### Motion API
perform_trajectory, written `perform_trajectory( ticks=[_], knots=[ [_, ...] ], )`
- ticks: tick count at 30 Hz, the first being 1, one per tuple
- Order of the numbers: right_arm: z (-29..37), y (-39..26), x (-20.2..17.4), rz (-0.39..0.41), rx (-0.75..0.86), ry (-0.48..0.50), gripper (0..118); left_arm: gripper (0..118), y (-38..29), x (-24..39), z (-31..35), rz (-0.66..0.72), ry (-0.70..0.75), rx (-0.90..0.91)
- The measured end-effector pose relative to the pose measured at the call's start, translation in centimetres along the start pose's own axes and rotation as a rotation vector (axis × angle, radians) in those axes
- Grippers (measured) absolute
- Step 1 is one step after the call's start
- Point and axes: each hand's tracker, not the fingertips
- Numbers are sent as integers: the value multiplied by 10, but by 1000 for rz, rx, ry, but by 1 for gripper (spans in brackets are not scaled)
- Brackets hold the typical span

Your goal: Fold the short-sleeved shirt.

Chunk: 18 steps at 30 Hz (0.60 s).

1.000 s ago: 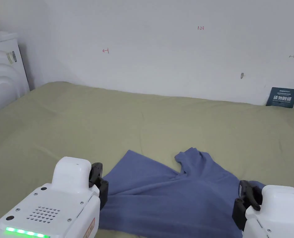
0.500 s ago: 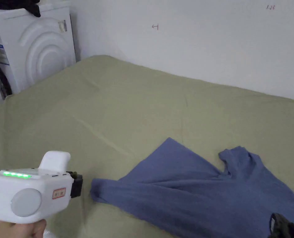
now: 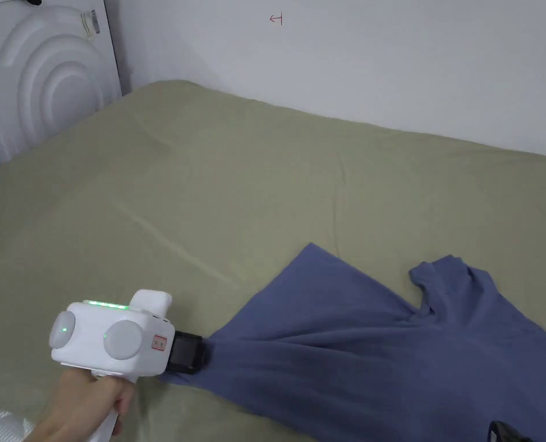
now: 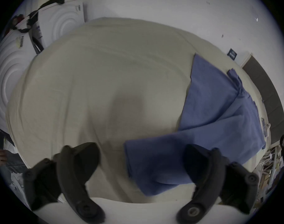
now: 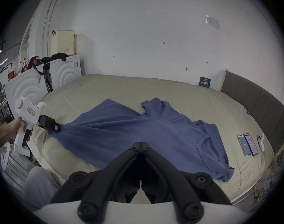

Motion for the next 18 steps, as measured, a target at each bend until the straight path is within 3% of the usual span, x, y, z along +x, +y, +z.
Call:
perform_trajectory(
  ticks=[1,5,6,7,8,13,18],
  knots=[
    [-1,-1,2,-5,-7,-1,2,100,-2,2,-2,-17,75,11],
    [-7,-5,15,-35,-29,-2,2,27,-2,2,15,-25,34,46],
    [-9,-5,19,-44,-33,-8,2,16,-2,2,16,-43,34,50],
    [-12,-4,25,-57,-39,-9,2,16,-3,0,16,-53,-8,60],
    [-16,-2,32,-68,-46,0,2,3,-5,2,20,-18,-45,62],
    [-50,13,70,-95,-84,-29,2,3,-8,11,26,-39,1,54],
    [-127,41,118,-100,-181,-11,2,3,-12,16,29,-7,-19,61]
  ],
)
